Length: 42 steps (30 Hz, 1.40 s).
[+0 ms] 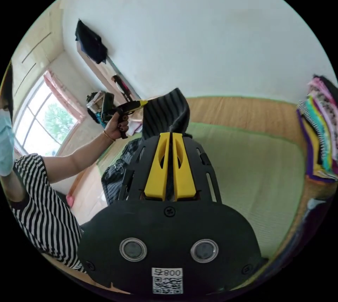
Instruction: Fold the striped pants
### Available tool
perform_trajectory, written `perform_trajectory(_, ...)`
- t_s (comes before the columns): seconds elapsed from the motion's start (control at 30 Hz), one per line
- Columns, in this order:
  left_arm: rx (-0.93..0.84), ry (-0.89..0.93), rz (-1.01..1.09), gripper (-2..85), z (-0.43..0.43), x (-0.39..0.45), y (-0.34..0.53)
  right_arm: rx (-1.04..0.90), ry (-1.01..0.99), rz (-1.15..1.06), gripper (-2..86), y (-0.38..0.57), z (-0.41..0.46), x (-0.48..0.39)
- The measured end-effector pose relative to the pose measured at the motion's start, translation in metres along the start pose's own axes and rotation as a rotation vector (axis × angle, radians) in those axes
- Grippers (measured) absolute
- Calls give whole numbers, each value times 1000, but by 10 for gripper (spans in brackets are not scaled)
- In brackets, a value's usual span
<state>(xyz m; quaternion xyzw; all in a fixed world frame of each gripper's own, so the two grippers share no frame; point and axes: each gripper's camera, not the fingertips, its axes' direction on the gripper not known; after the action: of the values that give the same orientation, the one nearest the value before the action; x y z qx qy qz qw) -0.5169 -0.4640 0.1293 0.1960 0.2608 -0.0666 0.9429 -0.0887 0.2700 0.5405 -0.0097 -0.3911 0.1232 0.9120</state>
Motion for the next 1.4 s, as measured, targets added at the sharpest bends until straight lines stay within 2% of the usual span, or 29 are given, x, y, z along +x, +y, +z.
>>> perform_trajectory(0.07, 24, 97, 59, 21, 21, 25, -30, 60, 114, 21, 6, -6, -53, 11)
perform_trajectory(0.2, -61, 53, 149, 43, 66, 59, -58, 100, 409, 229, 5, -11, -145, 70)
perform_trajectory(0.23, -98, -1, 141, 49, 77, 64, -58, 88, 445, 275, 4, -10, -152, 81)
perform_trajectory(0.37, -217, 22, 91, 58, 82, 48, -10, 28, 565, 482, 1, 15, -173, 135)
perform_trajectory(0.43, -279, -19, 24, 58, 69, 27, 27, 21, 482, 453, 1, 26, -159, 132)
perform_trajectory(0.53, -361, -179, -184, 52, 23, -16, 99, -120, 379, 352, 0, 31, -93, 108)
perform_trajectory(0.6, -353, -277, -318, 45, -20, -35, 143, -254, 226, 249, 0, 32, -21, 74)
perform_trajectory(0.67, -313, -454, -510, 33, -77, -50, 196, -351, 137, 166, 0, 32, 35, 42)
perform_trajectory(0.77, -305, -627, -657, 17, -124, -58, 244, -491, 62, 56, 0, 34, 119, -12)
perform_trajectory(0.83, -337, -696, -679, 10, -134, -62, 261, -524, 40, 20, 0, 34, 157, -40)
perform_trajectory(0.9, -305, -668, -685, 6, -137, -66, 266, -594, 47, -17, 0, 31, 200, -70)
perform_trajectory(1.0, -315, -721, -654, 4, -133, -73, 258, -645, 77, -23, 0, 22, 237, -92)
perform_trajectory(1.23, -287, -687, -665, 1, -134, -102, 239, -625, 83, 89, 0, -17, 273, -101)
perform_trajectory(1.4, -292, -698, -591, 0, -141, -81, 245, -619, 134, 102, 0, -40, 282, -122)
